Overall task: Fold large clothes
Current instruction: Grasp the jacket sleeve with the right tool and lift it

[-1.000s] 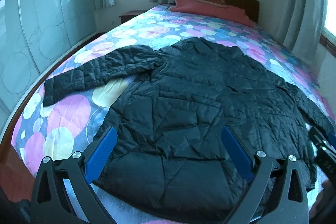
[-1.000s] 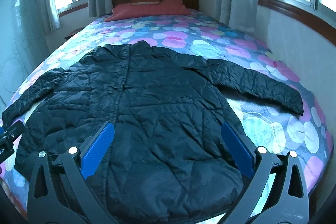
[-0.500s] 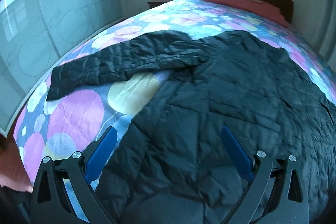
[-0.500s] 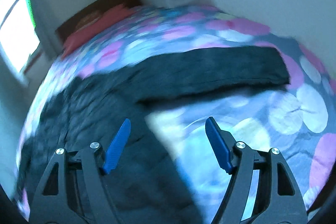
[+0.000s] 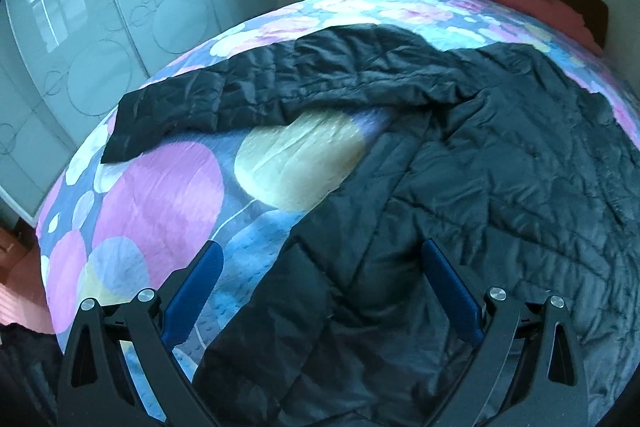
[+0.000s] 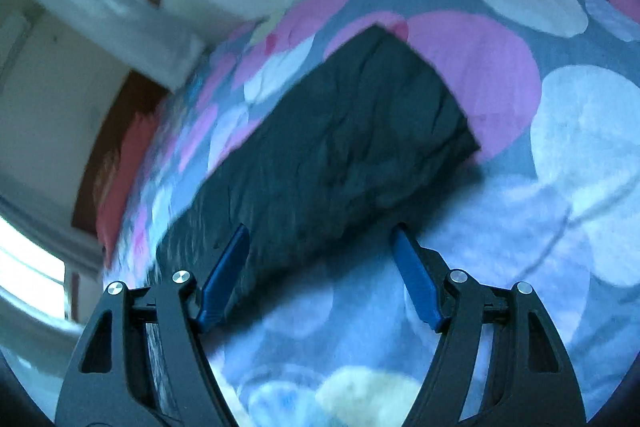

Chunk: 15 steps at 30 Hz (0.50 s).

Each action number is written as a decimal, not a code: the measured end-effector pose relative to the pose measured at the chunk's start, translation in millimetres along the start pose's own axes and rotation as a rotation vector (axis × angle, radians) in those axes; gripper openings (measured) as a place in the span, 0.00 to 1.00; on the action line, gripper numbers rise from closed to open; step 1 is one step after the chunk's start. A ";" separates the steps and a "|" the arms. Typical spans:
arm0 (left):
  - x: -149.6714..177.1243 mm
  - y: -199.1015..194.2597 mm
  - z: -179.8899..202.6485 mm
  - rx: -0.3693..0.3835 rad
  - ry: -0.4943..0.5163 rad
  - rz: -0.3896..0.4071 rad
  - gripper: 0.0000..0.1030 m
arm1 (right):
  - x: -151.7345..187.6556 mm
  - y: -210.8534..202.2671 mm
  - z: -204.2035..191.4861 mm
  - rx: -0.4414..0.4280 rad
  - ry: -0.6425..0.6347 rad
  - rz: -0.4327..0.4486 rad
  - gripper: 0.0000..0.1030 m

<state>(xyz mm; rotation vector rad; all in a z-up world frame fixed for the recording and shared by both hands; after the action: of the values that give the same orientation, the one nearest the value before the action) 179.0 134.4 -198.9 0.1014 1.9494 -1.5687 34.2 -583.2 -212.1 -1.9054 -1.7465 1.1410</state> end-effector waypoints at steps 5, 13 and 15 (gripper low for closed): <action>5.9 6.2 -1.2 -0.023 0.010 -0.004 0.95 | -21.8 4.2 3.2 0.057 0.012 0.085 0.48; 2.3 1.9 -9.4 -0.031 -0.013 0.023 0.95 | -36.7 0.5 -25.9 0.036 -0.063 0.112 0.10; -0.5 0.2 -12.2 -0.041 -0.011 0.043 0.95 | -31.4 -13.4 -55.9 0.023 -0.146 0.147 0.10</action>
<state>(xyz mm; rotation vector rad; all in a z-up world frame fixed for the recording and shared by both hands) 174.4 145.7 -197.7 0.1169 1.9574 -1.4980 67.3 -594.4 -156.8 -2.0102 -1.6802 1.3781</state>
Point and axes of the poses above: each gripper's, at about its wrist camera, not at the fingertips, and y roughly the way its jaws point, z to its right, x to its underside, the point moved 10 cm from there along y, roughly the way its jaws point, and after that the axes turned 6 degrees about -z, right-handed, at the moved point
